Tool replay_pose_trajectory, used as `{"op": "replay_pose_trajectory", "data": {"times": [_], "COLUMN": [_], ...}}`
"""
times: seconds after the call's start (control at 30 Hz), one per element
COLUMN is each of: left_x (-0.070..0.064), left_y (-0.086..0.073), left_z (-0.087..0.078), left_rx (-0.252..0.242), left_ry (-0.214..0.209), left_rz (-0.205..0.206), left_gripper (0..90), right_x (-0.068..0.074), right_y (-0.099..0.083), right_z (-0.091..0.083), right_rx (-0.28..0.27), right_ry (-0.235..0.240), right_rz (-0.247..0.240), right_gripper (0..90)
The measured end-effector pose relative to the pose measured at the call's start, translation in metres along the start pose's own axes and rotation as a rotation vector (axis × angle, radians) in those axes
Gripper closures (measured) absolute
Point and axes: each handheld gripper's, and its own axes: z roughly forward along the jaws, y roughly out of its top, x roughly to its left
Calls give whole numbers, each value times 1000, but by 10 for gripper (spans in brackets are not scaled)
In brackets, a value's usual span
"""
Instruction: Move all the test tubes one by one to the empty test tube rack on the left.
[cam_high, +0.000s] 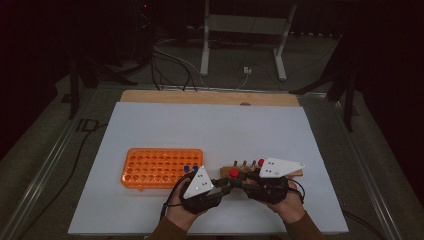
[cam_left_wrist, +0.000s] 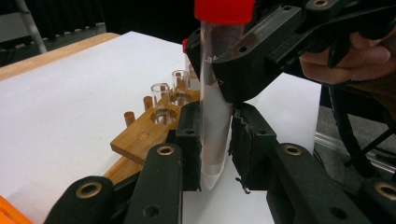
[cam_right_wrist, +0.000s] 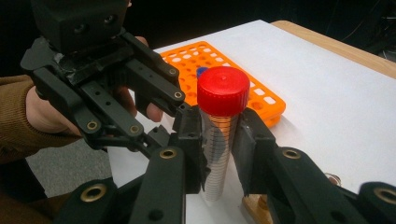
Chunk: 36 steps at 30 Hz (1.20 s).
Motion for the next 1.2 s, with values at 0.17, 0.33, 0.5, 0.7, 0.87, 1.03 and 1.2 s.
{"op": "replay_pose_trajectory", "data": {"times": [0.17, 0.33, 0.5, 0.7, 0.87, 1.03, 1.2], "left_x": [0, 1, 1, 8, 14, 20, 26], "left_y": [-1, -1, -1, -2, -2, -3, -2], "left_z": [2, 2, 1, -7, -16, -26, -38], "left_rx": [8, 10, 4, -17, -29, -39, -45], "left_ry": [-8, -17, -24, 4, 25, 48, 58], "left_rz": [-9, -11, -11, -33, -41, -49, -48], "left_gripper": [730, 739, 759, 759, 759, 759, 758], "right_x": [1, 3, 2, -4, -10, -17, -28], "right_y": [0, 1, 1, 1, -1, -4, -10], "right_z": [0, 1, 0, -8, -13, -16, -19], "right_rx": [-11, -12, -14, -57, -60, -64, -72], "right_ry": [10, 17, 27, 26, -1, -66, -123], "right_rz": [-8, -11, -10, 12, 35, 52, 97], "right_gripper": [743, 743, 724, 513, 413, 286, 154]}}
